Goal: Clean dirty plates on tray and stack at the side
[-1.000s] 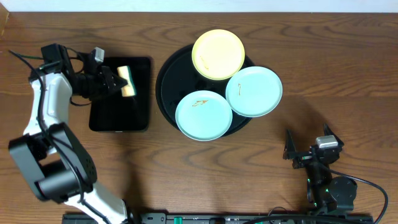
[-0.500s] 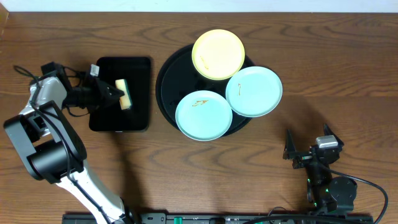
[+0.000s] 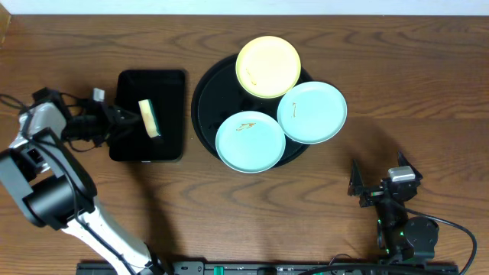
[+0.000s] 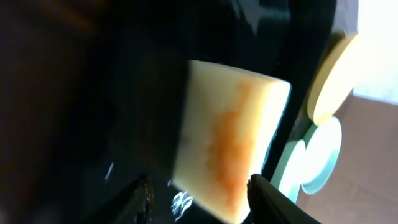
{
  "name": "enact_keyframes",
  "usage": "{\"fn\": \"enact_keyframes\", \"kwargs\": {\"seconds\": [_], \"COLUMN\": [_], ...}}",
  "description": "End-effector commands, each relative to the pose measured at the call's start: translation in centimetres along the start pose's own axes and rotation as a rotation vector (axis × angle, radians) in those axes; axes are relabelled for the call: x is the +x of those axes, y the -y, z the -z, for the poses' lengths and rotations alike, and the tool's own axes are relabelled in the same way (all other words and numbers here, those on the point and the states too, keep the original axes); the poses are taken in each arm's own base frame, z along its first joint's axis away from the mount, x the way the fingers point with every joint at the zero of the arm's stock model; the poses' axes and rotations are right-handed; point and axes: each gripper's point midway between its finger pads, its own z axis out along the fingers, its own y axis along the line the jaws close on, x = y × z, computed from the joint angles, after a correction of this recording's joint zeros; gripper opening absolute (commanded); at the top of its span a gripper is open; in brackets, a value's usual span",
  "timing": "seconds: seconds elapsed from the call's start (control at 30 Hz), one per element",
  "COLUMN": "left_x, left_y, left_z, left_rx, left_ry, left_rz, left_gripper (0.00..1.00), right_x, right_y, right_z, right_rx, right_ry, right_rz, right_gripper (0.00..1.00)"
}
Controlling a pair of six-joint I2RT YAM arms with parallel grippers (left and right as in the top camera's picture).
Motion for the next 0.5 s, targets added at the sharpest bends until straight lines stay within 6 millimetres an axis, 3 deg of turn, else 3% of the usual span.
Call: {"fn": "enact_keyframes", "kwargs": {"seconds": [0.0, 0.23, 0.37, 0.47], "left_x": [-1.3, 0.0, 0.9, 1.4], "left_y": [2.0, 8.1, 8.9, 8.9], "left_z": [3.5, 6.4, 6.4, 5.3], "left_rx": [-0.051, -0.099, -0.311, -0.452], "left_ry": [0.091, 0.161, 0.18, 0.172], "left_rz": [-0.041, -0.199, -0.272, -0.299], "left_gripper": [0.51, 0.52, 0.67, 0.74], "right_x": [0.0, 0.0, 0.0, 0.0], "right_y": [-0.1, -0.1, -0.1, -0.1], "right_z": [0.0, 0.0, 0.0, 0.0], "right_rx": [-0.008, -0.008, -0.008, -0.008], "right_ry": [0.001, 0.001, 0.001, 0.001], "right_rz": [-0.013, -0.013, -0.013, -0.013], "right_gripper": [0.99, 0.99, 0.99, 0.99]}}
